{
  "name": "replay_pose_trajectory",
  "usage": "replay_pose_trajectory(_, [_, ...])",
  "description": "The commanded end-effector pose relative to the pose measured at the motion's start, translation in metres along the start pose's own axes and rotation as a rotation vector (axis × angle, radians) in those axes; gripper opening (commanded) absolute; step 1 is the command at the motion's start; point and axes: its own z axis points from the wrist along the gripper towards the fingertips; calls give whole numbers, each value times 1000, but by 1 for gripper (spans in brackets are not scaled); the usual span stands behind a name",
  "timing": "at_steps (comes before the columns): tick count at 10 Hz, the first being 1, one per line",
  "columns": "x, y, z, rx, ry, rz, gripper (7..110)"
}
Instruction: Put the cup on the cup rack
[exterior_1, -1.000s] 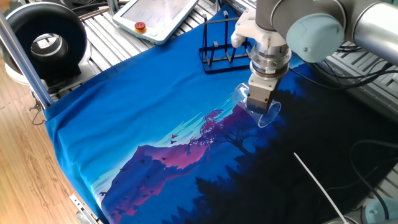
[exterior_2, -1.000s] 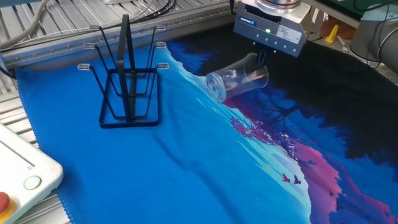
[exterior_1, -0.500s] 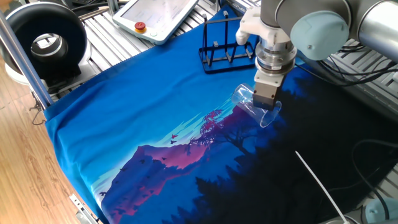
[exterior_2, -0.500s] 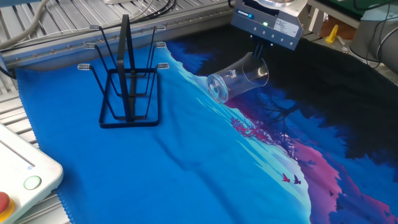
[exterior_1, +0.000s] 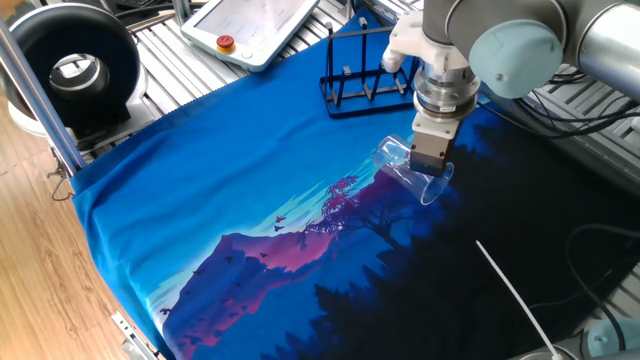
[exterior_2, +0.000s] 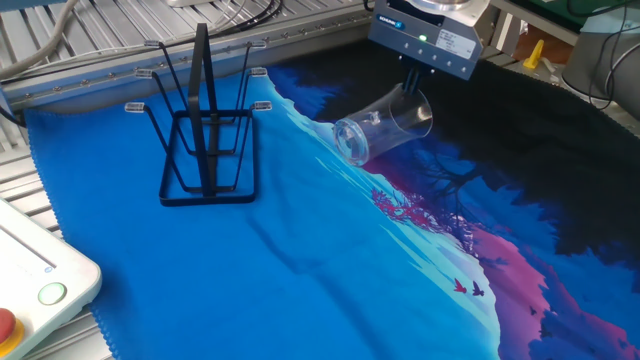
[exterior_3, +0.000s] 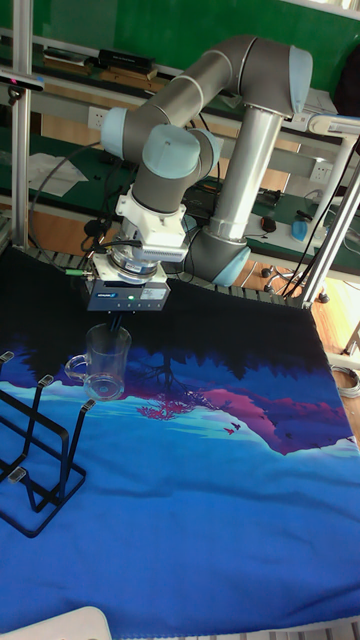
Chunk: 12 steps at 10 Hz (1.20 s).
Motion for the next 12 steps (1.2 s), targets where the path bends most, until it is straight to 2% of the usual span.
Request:
replay_pose_trajectory(1, [4, 1, 0, -14, 9, 7, 7])
replay_pose_trajectory(8, [16, -6, -3, 12, 22, 8, 7])
replay_pose_trajectory(12, [16, -7, -1, 14, 21, 8, 7])
